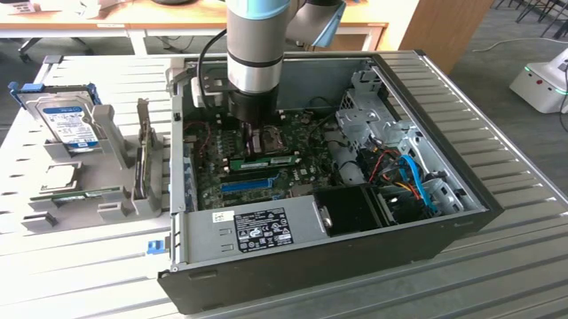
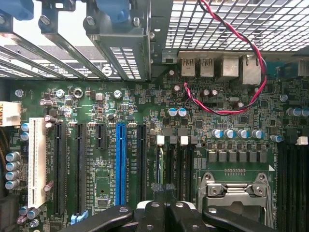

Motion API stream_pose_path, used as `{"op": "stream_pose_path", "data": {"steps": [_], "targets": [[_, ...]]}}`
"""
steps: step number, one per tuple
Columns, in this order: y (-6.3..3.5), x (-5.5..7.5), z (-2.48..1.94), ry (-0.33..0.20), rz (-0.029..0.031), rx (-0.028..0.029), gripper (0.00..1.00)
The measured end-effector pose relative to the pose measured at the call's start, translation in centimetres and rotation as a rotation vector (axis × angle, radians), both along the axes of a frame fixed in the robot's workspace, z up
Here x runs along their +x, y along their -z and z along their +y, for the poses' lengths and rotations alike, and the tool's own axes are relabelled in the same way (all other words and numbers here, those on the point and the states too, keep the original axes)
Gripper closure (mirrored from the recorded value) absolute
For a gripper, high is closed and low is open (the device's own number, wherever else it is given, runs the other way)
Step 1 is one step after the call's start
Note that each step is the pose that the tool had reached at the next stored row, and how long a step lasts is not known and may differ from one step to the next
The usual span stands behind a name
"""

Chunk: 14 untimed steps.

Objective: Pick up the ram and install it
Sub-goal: 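Press down the ram until it locks into place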

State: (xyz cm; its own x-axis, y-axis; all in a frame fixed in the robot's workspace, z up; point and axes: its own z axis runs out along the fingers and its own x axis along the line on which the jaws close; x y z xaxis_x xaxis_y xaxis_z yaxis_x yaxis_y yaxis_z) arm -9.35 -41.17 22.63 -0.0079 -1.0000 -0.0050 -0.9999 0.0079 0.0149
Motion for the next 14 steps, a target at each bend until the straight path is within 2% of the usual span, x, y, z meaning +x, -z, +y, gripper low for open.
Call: {"op": "stream_pose_path", "data": {"steps": [14], "targets": [[0.15, 0.0, -0.01, 0.0, -0.0002, 0.0001, 0.89]]}}
